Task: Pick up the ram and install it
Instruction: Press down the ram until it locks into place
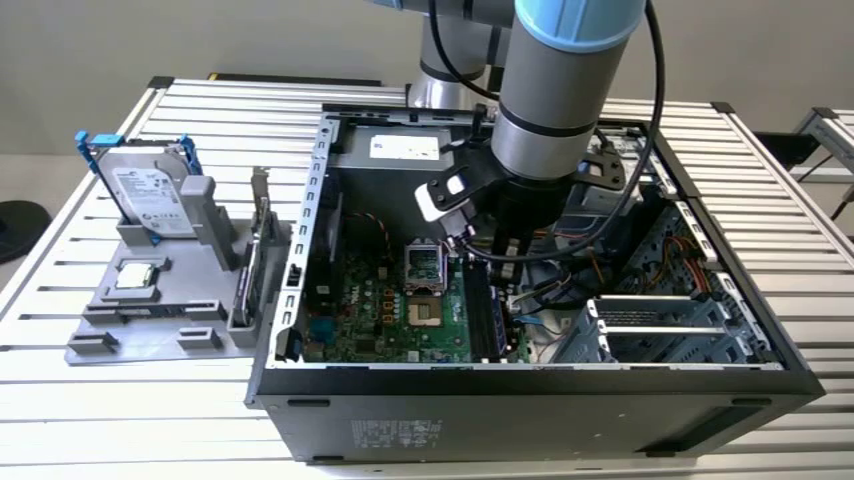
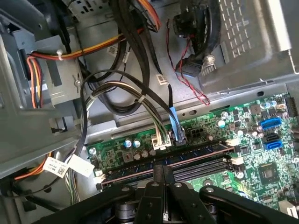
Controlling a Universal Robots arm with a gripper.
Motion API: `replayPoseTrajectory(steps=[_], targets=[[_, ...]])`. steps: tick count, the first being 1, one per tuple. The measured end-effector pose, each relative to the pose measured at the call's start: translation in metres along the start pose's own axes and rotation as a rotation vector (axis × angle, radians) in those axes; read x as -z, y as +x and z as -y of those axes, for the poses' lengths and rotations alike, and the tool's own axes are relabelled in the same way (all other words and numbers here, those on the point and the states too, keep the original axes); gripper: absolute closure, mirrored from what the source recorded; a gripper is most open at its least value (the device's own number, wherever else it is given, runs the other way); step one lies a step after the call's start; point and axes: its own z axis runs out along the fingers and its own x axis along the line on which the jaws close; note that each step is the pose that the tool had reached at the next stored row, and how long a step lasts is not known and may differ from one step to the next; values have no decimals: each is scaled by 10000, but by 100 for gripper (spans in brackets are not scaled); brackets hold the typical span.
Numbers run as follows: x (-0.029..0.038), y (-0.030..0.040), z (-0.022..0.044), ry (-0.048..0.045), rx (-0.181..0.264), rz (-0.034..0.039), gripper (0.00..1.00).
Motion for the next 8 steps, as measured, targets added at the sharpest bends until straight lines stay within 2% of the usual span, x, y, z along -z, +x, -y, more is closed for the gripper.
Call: replayPoseTrajectory(steps=[8], targets=[[0, 0, 0, 13, 601, -17, 100]])
